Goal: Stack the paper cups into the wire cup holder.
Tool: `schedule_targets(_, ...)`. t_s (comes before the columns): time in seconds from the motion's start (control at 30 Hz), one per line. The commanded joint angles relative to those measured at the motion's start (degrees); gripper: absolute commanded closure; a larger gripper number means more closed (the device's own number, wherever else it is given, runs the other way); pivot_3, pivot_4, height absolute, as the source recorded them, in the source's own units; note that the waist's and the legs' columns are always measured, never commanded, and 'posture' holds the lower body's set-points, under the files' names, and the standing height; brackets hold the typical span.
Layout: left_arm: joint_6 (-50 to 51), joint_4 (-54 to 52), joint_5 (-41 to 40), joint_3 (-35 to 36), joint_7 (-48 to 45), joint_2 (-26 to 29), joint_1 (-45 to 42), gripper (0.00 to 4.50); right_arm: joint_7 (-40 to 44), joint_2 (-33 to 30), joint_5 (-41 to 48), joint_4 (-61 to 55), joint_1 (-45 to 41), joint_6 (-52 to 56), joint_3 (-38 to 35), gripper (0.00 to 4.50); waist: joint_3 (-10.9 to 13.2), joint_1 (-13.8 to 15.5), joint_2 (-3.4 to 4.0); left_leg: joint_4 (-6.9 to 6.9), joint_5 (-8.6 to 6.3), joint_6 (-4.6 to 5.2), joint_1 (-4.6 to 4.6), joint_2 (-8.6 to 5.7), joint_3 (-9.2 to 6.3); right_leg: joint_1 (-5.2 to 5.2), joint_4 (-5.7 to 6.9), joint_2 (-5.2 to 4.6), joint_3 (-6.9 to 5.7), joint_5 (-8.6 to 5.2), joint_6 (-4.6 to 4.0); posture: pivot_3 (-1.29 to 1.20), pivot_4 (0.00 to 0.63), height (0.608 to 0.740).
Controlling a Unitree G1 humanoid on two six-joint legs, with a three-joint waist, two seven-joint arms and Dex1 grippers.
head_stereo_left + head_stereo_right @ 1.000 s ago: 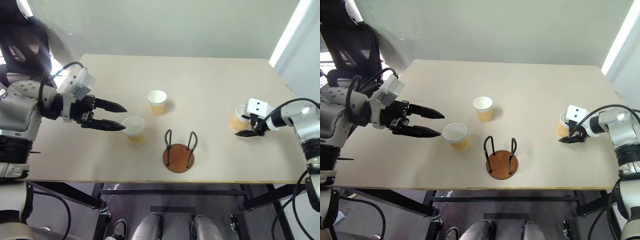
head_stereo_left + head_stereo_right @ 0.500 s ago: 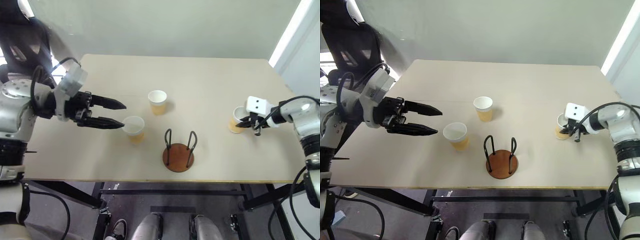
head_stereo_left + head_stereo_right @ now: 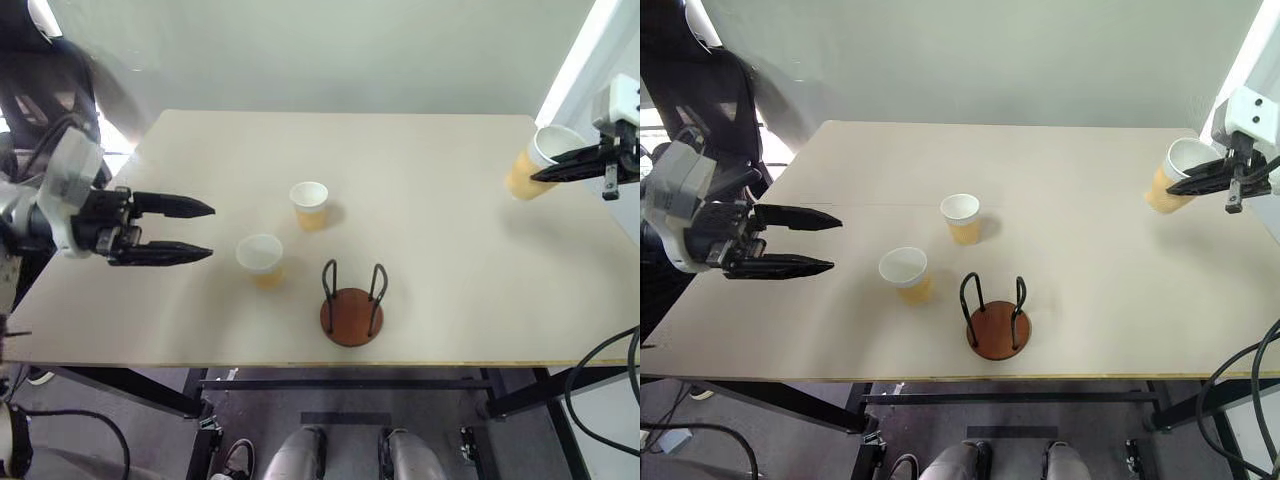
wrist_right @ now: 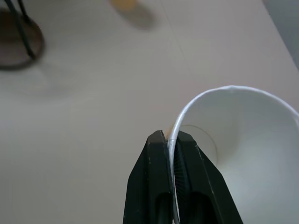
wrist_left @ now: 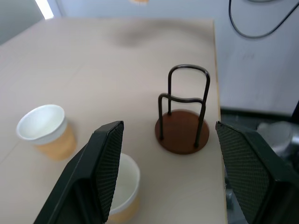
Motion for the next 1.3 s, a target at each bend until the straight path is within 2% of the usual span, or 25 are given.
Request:
schedule_targets(0.03,-0.1,-3.1,-1.9,5.2,1.7,-2.0,3.8,1.13,0.4,-0.5,6.1,-10.5,1.2,6.5,-1.9,4.41,0.0,-0.1,-0.01,0.00,0.02,-0.02,0.01,0.03,0.00,0.00,0.01,0.02,-0.01,-0.02,-0.02,0.00,0.150,0.740)
schedule_targets(0.2,1.8,-8.2,-5.6,10.8,8.3,-7.9,10.6,1.13,0.2,-0.1,9.2,-17.5,2.6,11.3,-2.9,4.41,0.0,-0.2,-0.01,0.02,0.05,-0.01,0.09,0.03,0.00,0.07,0.06,0.03,-0.01,-0.08,-0.07,0.00,0.150,0.740)
schedule_targets(0.3,2.9,-11.6,-6.7,12.7,10.7,-10.4,15.4,1.13,-0.1,0.1,8.7,-14.4,-1.2,10.6,-2.9,4.41,0.0,-0.1,-0.02,0.03,0.10,0.01,0.14,0.02,0.00,0.13,0.07,0.03,-0.01,-0.08,-0.08,0.00,0.150,0.740)
schedule_targets(0.47,3.2,-13.9,-8.4,14.9,12.8,-12.2,17.7,1.13,0.4,-1.0,11.2,-10.8,-6.8,10.9,-1.2,4.41,0.0,0.0,-0.05,0.03,0.18,-0.07,0.25,0.02,-0.01,0.13,0.28,0.03,-0.01,-0.13,-0.18,0.00,0.150,0.740)
schedule_targets(0.57,2.7,-13.7,-8.8,15.7,12.8,-13.0,19.2,1.13,0.4,0.1,15.4,-11.8,-10.5,15.1,-1.3,4.41,0.0,0.0,-0.04,0.02,0.17,-0.11,0.44,0.02,0.00,0.21,0.41,0.03,0.02,-0.21,-0.31,0.00,0.150,0.740)
schedule_targets(0.67,2.4,-13.9,-8.8,16.0,13.2,-13.8,20.0,1.13,0.3,2.1,21.0,-19.6,-9.6,23.1,-2.9,4.41,0.0,-0.2,-0.07,-0.02,0.18,-0.17,0.55,0.03,0.00,0.21,0.62,0.04,0.02,-0.35,-0.41,0.00,0.150,0.740)
schedule_targets(0.77,2.1,-13.6,-8.5,16.1,13.2,-14.2,20.6,1.13,-5.1,5.8,27.0,-30.1,-7.0,33.0,-5.1,4.41,0.0,-0.4,-0.08,-0.02,0.16,-0.25,0.63,0.08,0.00,0.20,0.79,0.07,0.02,-0.49,-0.45,0.00,0.150,0.740)
schedule_targets(0.9,1.4,-12.4,-7.0,14.8,12.8,-14.2,20.5,1.13,-21.2,15.8,31.2,-45.5,0.5,43.7,-6.0,4.41,-0.1,-0.4,-0.18,-0.03,0.17,-0.32,0.74,0.15,-0.01,0.26,0.87,0.16,0.01,-0.59,-0.50,0.00,0.150,0.740)
schedule_targets(1.03,1.3,-11.6,-6.4,13.6,12.4,-14.0,19.2,1.13,-32.9,24.3,32.7,-53.3,5.4,50.8,-4.6,4.41,-0.1,-0.2,-0.19,0.01,0.17,-0.32,0.65,0.15,-0.01,0.22,0.85,0.18,0.01,-0.59,-0.52,0.00,0.150,0.740)
schedule_targets(1.13,0.9,-10.5,-5.6,12.6,11.7,-13.8,17.9,1.13,-37.0,26.7,33.2,-57.2,7.1,54.0,-2.1,4.41,-0.1,0.2,-0.26,0.02,0.15,-0.32,0.60,0.14,-0.01,0.19,0.83,0.17,0.00,-0.58,-0.52,0.00,0.150,0.740)
schedule_targets(1.3,0.6,-10.0,-5.0,12.1,11.2,-14.0,17.2,1.13,-39.5,27.0,35.4,-60.6,9.5,56.7,-0.6,4.41,-0.1,0.2,-0.32,0.02,0.09,-0.32,0.55,0.11,-0.01,0.18,0.77,0.15,-0.01,-0.57,-0.56,0.00,0.150,0.740)
